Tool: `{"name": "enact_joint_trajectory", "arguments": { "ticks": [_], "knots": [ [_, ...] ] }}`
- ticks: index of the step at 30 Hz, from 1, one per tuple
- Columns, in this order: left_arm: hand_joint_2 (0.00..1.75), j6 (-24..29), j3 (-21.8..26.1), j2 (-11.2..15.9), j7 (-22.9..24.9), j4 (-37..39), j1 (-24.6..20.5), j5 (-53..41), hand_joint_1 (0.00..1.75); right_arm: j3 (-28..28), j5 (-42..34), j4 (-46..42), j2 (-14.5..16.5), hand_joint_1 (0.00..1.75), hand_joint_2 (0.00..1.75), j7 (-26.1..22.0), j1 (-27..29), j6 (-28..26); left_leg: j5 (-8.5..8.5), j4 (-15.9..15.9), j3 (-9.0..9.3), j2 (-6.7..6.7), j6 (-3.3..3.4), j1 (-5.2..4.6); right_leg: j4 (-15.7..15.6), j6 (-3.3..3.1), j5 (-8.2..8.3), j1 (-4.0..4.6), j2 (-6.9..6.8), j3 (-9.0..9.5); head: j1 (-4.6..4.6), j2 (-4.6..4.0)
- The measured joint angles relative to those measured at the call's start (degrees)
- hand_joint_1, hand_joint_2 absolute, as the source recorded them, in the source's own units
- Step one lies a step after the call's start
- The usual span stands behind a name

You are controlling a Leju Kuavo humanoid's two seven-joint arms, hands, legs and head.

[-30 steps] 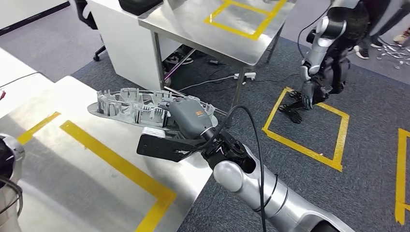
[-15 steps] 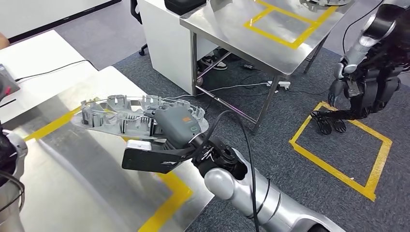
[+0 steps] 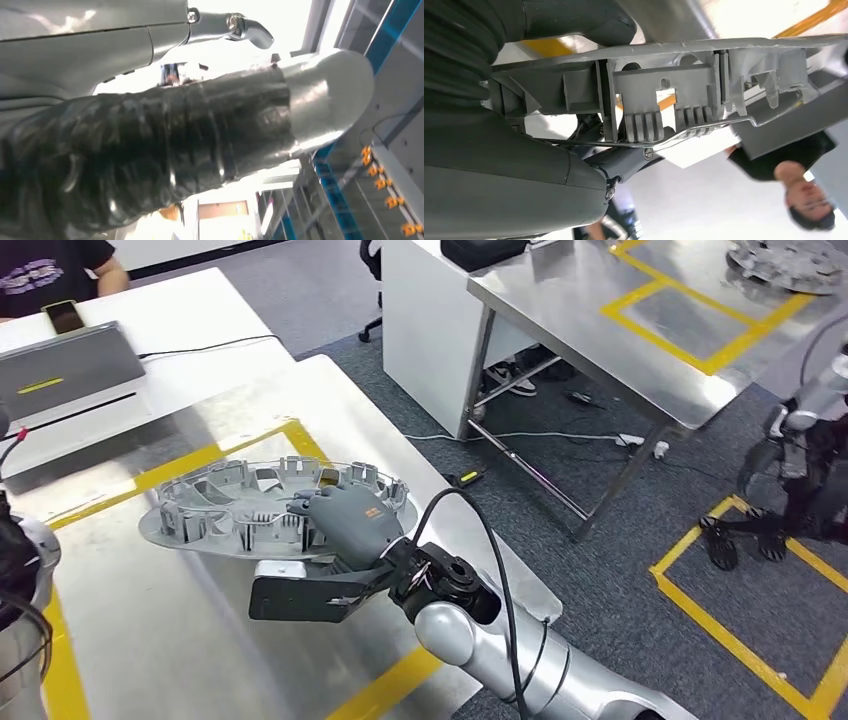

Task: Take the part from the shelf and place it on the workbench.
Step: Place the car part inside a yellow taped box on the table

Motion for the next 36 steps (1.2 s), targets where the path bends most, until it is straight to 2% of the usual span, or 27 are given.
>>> {"name": "enact_joint_trajectory", "arguments": {
  "ticks": [2, 3, 4, 5, 6, 8, 9, 11, 12, 14, 15, 16, 17, 18, 19, 22, 23, 25, 26, 28, 29, 31, 32, 33, 34, 35, 36],
  "knots": [
    [0.0, 0.0, -0.1, 0.0, -0.1, 0.1, 0.1, -0.1, 0.0, 0.0, -0.3, 0.5, -0.1, 1.75, 1.75, -0.3, 0.5, 0.1, 0.15, -0.1, -0.08, -1.65, 0.23, -0.28, 6.8, -0.22, -2.19, 0.09, 1.08, -3.29, 0.64, 0.0],
    [0.0, 0.0, -0.1, 0.0, -0.1, 0.2, 0.2, -0.1, 0.0, 0.1, -0.3, 0.8, -0.1, 1.34, 1.75, -0.3, 0.7, 0.1, 0.22, -0.1, -0.12, -2.5, 0.32, -0.48, 8.1, -0.53, -2.06, 0.24, 1.26, -4.14, 0.85, 0.0],
    [0.0, 0.0, -0.2, 0.0, -0.1, 0.2, 0.2, -0.1, 0.0, 0.1, -0.4, 1.1, -0.1, 0.91, 1.75, -0.3, 0.9, 0.2, 0.29, -0.1, -0.15, -3.33, 0.39, -0.72, 7.2, -1.03, -0.93, 0.46, 1.47, -3.96, 0.99, 0.0],
    [0.0, -0.1, -0.3, 0.0, -0.1, 0.2, 0.2, -0.1, 0.0, 0.1, -0.6, 1.4, -0.1, 0.47, 1.75, -0.4, 1.0, 0.4, 0.42, -0.2, -0.16, -4.16, 0.46, -0.95, 4.2, -1.75, 0.93, 0.76, 1.97, -2.78, 1.14, 0.01],
    [0.0, -0.1, -0.3, 0.0, -0.1, 0.2, 0.2, -0.1, 0.0, 0.2, -1.1, 1.5, -0.1, 0.03, 1.75, -0.5, 0.9, 0.7, 0.61, -0.4, -0.15, -4.9, 0.57, -1.02, 0.0, -2.71, 2.83, 1.09, 3.15, -1.0, 1.26, 0.0],
    [0.0, -0.1, -0.4, -0.1, -0.2, 0.3, 0.1, -0.2, 0.0, 0.2, -2.2, 1.8, 0.0, 0.0, 1.75, -0.7, 0.9, 1.9, 1.18, -1.1, -0.11, -5.93, 0.42, -0.94, -6.8, -4.23, 5.25, 1.83, 5.17, 1.9, 1.02, 0.01],
    [0.0, -0.1, -0.4, -0.1, -0.2, 0.3, 0.2, -0.2, 0.0, 0.3, -2.6, 2.0, 0.1, 0.0, 1.75, -0.8, 0.8, 2.4, 1.49, -1.5, -0.13, -6.33, 0.19, -0.65, -8.4, -4.68, 5.66, 2.19, 5.72, 2.68, 0.97, 0.0],
    [0.0, -0.1, -0.5, -0.1, -0.2, 0.4, 0.4, -0.2, 0.0, 0.5, -3.2, 2.3, 0.3, 0.0, 1.75, -0.8, 0.6, 3.0, 2.23, -2.6, -0.1, -7.11, -0.56, -0.26, -10.1, -5.29, 6.56, 2.63, 5.1, 3.71, 1.26, 0.0],
    [0.0, -0.1, -0.4, -0.1, -0.2, 0.4, 0.6, -0.3, 0.0, 0.6, -3.6, 2.5, 0.4, 0.0, 1.75, -0.9, 0.6, 3.0, 2.45, -2.9, -0.3, -6.6, -0.76, -0.36, -11.4, -5.43, 7.31, 2.53, 4.69, 4.52, 1.51, 0.0],
    [0.0, -0.1, -0.4, 0.0, -0.3, 0.5, 0.6, -0.3, 0.0, 0.6, -4.9, 2.9, 0.6, 0.0, 1.75, -1.3, 0.6, 2.5, 1.1, -1.2, -1.34, -3.61, -0.96, -0.89, -14.2, -5.69, 8.9, 2.03, 3.79, 5.85, 1.24, 0.01],
    [0.0, -0.1, -0.4, 0.0, -0.3, 0.5, 0.7, -0.3, 0.0, 0.6, -5.6, 3.0, 0.7, 0.0, 1.75, -1.6, 0.7, 2.2, -0.54, 1.5, -2.54, -1.63, -1.05, -0.97, -14.9, -5.52, 9.31, 1.84, 3.37, 6.1, 0.89, 0.0],
    [0.0, -0.1, -0.4, 0.0, -0.3, 0.6, 0.7, -0.3, 0.0, 0.5, -6.2, 3.3, 0.7, 0.0, 1.75, -1.8, 0.8, 1.9, -2.38, 4.8, -3.83, -0.38, -1.34, -0.87, -15.0, -5.48, 9.41, 1.67, 2.97, 6.06, 0.41, 0.0],
    [0.0, -0.1, -0.5, 0.0, -0.2, 0.6, 0.8, -0.4, 0.0, 0.4, -6.7, 3.5, 0.6, 0.0, 1.75, -1.9, 0.9, 1.7, -3.76, 7.8, -5.08, 0.25, -1.73, -0.64, -14.8, -5.29, 9.41, 1.49, 2.55, 5.82, 0.1, -0.01],
    [0.0, -0.1, -0.5, 0.0, -0.2, 0.7, 1.0, -0.4, 0.0, 0.3, -7.0, 3.8, 0.5, 0.0, 1.75, -2.1, 1.2, 1.6, -4.28, 9.5, -5.65, 0.61, -2.21, -0.36, -14.4, -5.01, 9.29, 1.3, 2.16, 5.46, -0.16, -0.01],
    [0.0, 0.0, -0.5, 0.0, -0.1, 0.7, 1.1, -0.4, 0.0, 0.2, -7.3, 4.1, 0.5, 0.0, 1.75, -2.2, 1.4, 1.4, -3.94, 9.3, -5.24, 0.86, -2.75, -0.05, -13.8, -4.6, 9.09, 1.03, 1.81, 5.02, -0.36, 0.0],
    [0.0, -0.1, -0.5, 0.0, 0.0, 0.7, 1.1, -0.4, 0.0, -0.1, -7.8, 4.5, 0.4, 0.0, 1.75, -2.6, 1.6, 0.7, -1.61, 1.8, -0.1, 1.63, -4.49, 0.79, -10.4, -2.57, 7.76, 0.21, 1.15, 3.02, -1.09, 0.0],
    [0.0, -0.1, -0.5, 0.0, 0.1, 0.7, 1.1, -0.5, 0.0, -0.3, -7.9, 4.6, 0.4, 0.0, 1.75, -2.7, 1.7, 0.5, -1.57, 0.5, 0.91, 1.7, -4.19, 0.9, -9.0, -1.97, 7.11, 0.18, 1.08, 2.23, -1.48, 0.0],
    [0.0, -0.2, -0.5, 0.0, 0.3, 0.8, 1.2, -0.7, 0.0, -0.7, -8.0, 4.7, 0.4, 0.0, 1.75, -2.9, 1.9, 0.1, -2.11, 1.2, 0.97, 1.47, -2.67, 0.87, -7.3, -1.23, 6.18, 0.44, 1.02, 0.98, -1.36, 0.01],
    [0.0, -0.3, -0.5, 0.0, 0.4, 0.8, 1.2, -0.7, 0.0, -0.9, -8.1, 4.7, 0.3, 0.0, 1.75, -3.0, 2.0, 0.0, -2.16, 1.5, 0.78, 1.26, -1.71, 0.89, -7.0, -1.06, 5.94, 0.36, 0.99, 0.73, -0.9, 0.01],
    [0.0, -0.4, -0.6, -0.1, 0.4, 0.8, 1.3, -0.8, 0.0, -1.1, -8.3, 4.7, 0.3, 0.0, 1.75, -3.0, 2.0, -0.1, -2.0, 1.6, 0.62, 0.97, -0.85, 0.82, -5.9, -0.63, 4.87, 0.16, 1.04, 0.27, -0.11, 0.01],
    [0.0, -0.4, -0.6, -0.1, 0.4, 0.8, 1.3, -0.8, 0.0, -1.3, -8.4, 4.7, 0.2, 0.0, 1.75, -3.2, 2.1, -0.2, -1.8, 1.5, 0.54, 0.85, -0.51, 0.77, -4.0, -0.42, 3.38, 0.03, 1.11, -0.38, 0.17, 0.01],
    [0.0, -0.6, -0.7, -0.1, 0.5, 0.8, 1.3, -0.9, 0.0, -1.7, -9.1, 4.7, 0.2, 0.0, 1.75, -3.5, 2.3, -0.6, -1.31, 1.4, 0.28, 0.73, -0.06, 0.58, 2.7, -0.22, -1.01, -0.05, 1.3, -2.87, 0.84, 0.01],
    [0.0, -0.7, -0.7, -0.1, 0.5, 0.8, 1.4, -0.9, 0.0, -1.8, -9.5, 4.7, 0.1, 0.0, 1.75, -3.7, 2.6, -0.8, -1.09, 1.4, 0.07, 0.65, 0.04, 0.42, 6.2, -0.26, -2.9, -0.04, 1.33, -4.15, 1.15, 0.01],
    [0.0, -0.7, -0.8, -0.1, 0.5, 0.8, 1.6, -0.9, 0.0, -2.0, -10.0, 4.7, 0.0, 0.0, 1.75, -3.8, 2.9, -1.0, -0.9, 1.4, -0.18, 0.58, 0.12, 0.23, 8.5, -0.47, -3.92, 0.02, 1.36, -4.82, 1.43, 0.0],
    [0.0, -0.8, -0.8, -0.1, 0.5, 0.8, 1.7, -0.9, 0.0, -2.1, -10.4, 4.7, -0.1, 0.0, 1.75, -3.9, 3.2, -1.1, -0.7, 1.4, -0.45, 0.48, 0.18, -0.01, 8.9, -0.85, -3.96, 0.14, 1.4, -4.64, 1.66, 0.0],
    [0.0, -0.8, -0.8, 0.0, 0.5, 0.8, 1.9, -0.9, 0.0, -2.3, -10.9, 4.7, -0.1, 0.0, 1.75, -4.0, 3.5, -1.1, -0.47, 1.4, -0.7, 0.37, 0.22, -0.28, 6.9, -1.48, -3.02, 0.37, 1.49, -3.33, 1.87, 0.01],
    [0.0, -0.8, -0.8, 0.0, 0.5, 0.8, 1.9, -0.9, 0.0, -2.6, -11.2, 4.6, -0.2, 0.0, 1.75, -4.1, 3.7, -1.2, -0.2, 1.3, -0.89, 0.26, 0.27, -0.52, 3.3, -2.39, -1.55, 0.76, 1.65, -1.15, 2.08, 0.01]
  ]
}}
